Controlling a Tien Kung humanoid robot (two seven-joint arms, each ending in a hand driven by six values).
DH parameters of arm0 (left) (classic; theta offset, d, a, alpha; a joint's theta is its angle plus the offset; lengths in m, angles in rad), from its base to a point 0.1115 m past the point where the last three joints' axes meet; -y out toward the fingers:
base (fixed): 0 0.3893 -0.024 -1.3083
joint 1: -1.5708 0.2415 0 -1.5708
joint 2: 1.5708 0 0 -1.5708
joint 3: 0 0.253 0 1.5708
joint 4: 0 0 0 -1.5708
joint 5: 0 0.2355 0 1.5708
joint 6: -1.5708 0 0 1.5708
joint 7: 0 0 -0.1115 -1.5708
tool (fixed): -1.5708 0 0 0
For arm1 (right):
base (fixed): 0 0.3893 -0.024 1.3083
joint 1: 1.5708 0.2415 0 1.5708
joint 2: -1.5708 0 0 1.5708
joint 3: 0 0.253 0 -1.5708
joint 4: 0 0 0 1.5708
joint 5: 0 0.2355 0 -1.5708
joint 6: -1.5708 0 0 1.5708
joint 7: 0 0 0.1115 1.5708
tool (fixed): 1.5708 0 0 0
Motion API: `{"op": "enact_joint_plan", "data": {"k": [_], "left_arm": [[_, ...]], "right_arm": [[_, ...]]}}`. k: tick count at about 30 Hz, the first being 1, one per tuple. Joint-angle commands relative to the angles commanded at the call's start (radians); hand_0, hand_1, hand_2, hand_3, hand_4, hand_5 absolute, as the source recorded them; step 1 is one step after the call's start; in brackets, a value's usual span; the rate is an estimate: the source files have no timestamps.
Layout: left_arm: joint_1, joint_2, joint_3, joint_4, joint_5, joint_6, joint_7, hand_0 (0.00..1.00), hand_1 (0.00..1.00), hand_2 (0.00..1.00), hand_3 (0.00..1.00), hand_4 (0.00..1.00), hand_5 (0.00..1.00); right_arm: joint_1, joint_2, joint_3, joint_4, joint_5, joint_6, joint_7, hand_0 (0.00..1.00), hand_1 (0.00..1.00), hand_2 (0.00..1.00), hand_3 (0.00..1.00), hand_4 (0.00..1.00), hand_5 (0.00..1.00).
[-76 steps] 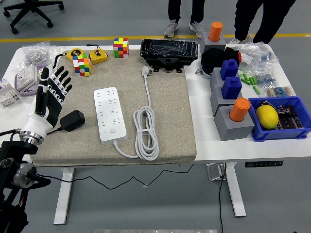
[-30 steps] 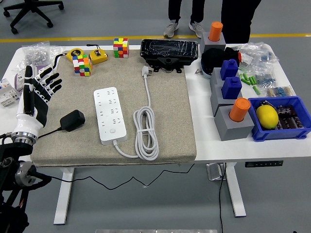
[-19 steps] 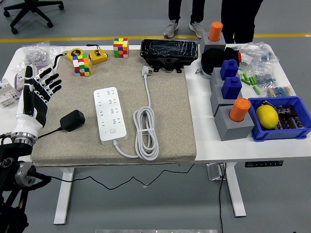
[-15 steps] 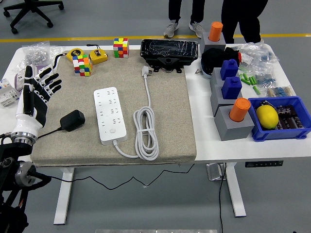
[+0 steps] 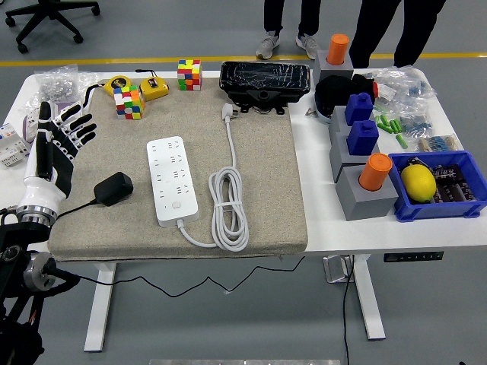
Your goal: Pick up the plug,place it near the board,insert it into the board,press the button
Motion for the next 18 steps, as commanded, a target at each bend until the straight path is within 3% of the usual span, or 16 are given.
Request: {"op": "enact_joint_plan", "data": {"k": [18], "left_arm": [[-0.001, -0.002, -0.002, 0.001, 0.026, 0.007, 0.0, 0.742, 0.726, 0.726, 0.761, 0.998, 0.998]], "right_arm": [[0.0, 0.001, 0.002, 0.0, 0.0, 0.001, 0.002, 0.798, 0.717, 0.714, 0.763, 0.998, 0.998]]}}
